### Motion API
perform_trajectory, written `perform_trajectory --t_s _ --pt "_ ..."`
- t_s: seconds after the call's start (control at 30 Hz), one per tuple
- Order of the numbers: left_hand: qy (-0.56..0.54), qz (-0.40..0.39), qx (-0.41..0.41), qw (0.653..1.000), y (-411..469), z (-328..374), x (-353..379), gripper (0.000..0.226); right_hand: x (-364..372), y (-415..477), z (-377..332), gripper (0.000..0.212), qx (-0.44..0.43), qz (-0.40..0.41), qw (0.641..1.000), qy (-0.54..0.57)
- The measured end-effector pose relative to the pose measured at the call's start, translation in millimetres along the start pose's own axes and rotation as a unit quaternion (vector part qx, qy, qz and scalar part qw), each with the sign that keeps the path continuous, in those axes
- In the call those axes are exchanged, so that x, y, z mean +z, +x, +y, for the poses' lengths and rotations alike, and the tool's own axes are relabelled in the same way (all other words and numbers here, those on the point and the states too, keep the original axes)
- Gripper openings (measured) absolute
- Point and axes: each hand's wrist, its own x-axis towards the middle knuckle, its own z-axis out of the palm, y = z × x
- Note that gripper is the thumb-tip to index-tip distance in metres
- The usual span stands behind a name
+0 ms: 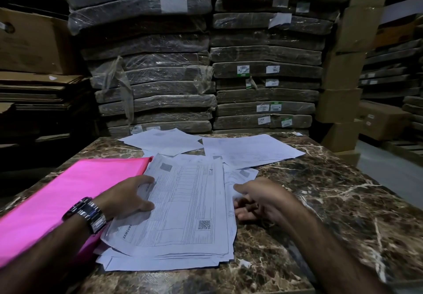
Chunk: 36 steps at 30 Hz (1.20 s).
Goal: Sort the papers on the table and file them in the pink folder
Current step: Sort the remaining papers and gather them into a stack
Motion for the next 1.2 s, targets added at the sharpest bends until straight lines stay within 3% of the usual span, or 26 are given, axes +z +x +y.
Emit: perform_trajectory --t_s 0.1,0.27,0.4,0.57,0.77,1.0,1.2 --pt "0.0 0.006 0.007 1.0 -1.1 -1.0 0.5 0.074 4.8 -3.4 0.8 0.012 -0.006 0.011 0.999 0.049" --pt "-0.006 -0.003 0.006 1.0 -1.0 -3.6 -1.0 0.073 11.9 -2.2 2.0 0.041 -0.016 -0.022 0.995 0.094" --pt "-0.003 -0.016 0.003 1.0 -0.8 -4.7 -3.4 0.071 22.0 4.3 5.9 0.026 -0.049 -0.01 0.996 0.067" --pt "-0.018 -0.035 -0.003 0.999 -3.1 -5.6 -6.1 0.07 36.1 10.2 12.1 0.034 -0.077 0.001 0.994 0.08" --pt "-0.055 -0.063 -0.006 0.997 -7.2 -5.9 -10.0 0.068 42.8 16.7 14.5 0.025 -0.1 0.022 0.994 0.049" --pt "-0.055 -0.007 0.006 0.998 -24.1 10.9 4.7 0.072 14.0 0.9 27.1 0.028 -0.108 0.004 0.988 0.11" --pt "-0.046 -0.009 -0.029 0.998 -34.6 27.7 9.5 0.077 -12.1 -16.6 39.5 0.031 -0.118 -0.034 0.984 0.129"
